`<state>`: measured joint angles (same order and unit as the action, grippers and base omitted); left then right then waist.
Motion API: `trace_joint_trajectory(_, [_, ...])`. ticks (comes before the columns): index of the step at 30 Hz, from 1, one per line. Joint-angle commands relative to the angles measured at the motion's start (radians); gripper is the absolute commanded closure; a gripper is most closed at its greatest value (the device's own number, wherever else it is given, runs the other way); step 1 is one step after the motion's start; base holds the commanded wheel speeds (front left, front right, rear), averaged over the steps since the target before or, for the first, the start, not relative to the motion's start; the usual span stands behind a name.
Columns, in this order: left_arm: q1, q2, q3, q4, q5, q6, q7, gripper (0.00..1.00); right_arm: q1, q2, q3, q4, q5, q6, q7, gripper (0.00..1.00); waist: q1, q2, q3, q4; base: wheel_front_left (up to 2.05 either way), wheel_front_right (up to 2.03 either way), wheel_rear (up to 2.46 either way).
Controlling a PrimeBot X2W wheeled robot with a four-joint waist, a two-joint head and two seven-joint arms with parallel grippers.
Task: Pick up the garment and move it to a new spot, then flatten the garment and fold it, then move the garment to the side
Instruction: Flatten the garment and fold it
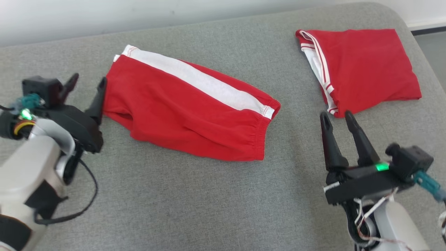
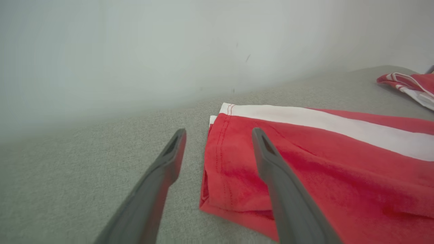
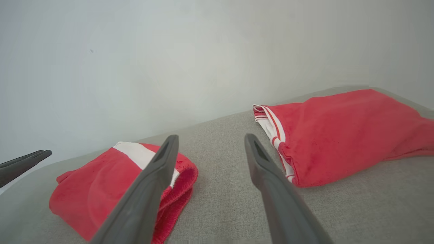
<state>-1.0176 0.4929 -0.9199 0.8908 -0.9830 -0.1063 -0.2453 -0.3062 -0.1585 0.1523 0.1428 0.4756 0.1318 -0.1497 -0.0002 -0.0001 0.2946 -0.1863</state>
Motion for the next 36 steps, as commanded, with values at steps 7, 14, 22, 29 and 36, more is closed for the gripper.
trace_joint_trajectory(7, [0.039, -0.062, -0.019, 0.083, -0.008, 0.02, 0.033, 0.0, 0.083, 0.065, -0.04, -0.026, -0.079, -0.003, 0.004, 0.0, 0.0002, 0.0001, -0.004, -0.012, 0.0, 0.0, 0.0])
trace_joint_trajectory(14, [0.061, -0.106, 0.001, 0.192, -0.062, 0.002, 0.064, 0.0, 0.086, 0.084, -0.039, -0.047, -0.101, -0.003, 0.019, 0.0, 0.0002, 0.0001, 0.002, -0.053, 0.0, 0.0, 0.0])
trace_joint_trajectory(22, [0.065, -0.132, -0.005, 0.309, -0.071, 0.005, 0.076, 0.0, 0.081, 0.089, -0.038, -0.047, -0.119, -0.003, 0.032, 0.0, 0.0002, 0.0001, -0.001, -0.068, 0.0, 0.0, 0.0])
trace_joint_trajectory(29, [0.089, -0.161, -0.005, 0.339, -0.087, -0.012, 0.063, 1.0, 0.087, 0.088, -0.042, -0.046, -0.128, -0.003, 0.039, 0.0, 0.0002, 0.0001, -0.026, -0.045, 0.0, 0.0, 0.0])
trace_joint_trajectory(36, [0.133, -0.174, -0.004, 0.342, -0.092, -0.018, 0.011, 1.0, 0.107, 0.086, -0.031, -0.028, -0.116, -0.003, 0.032, 0.0, 0.0002, 0.0001, -0.099, -0.007, 0.0, 0.0, 0.0])
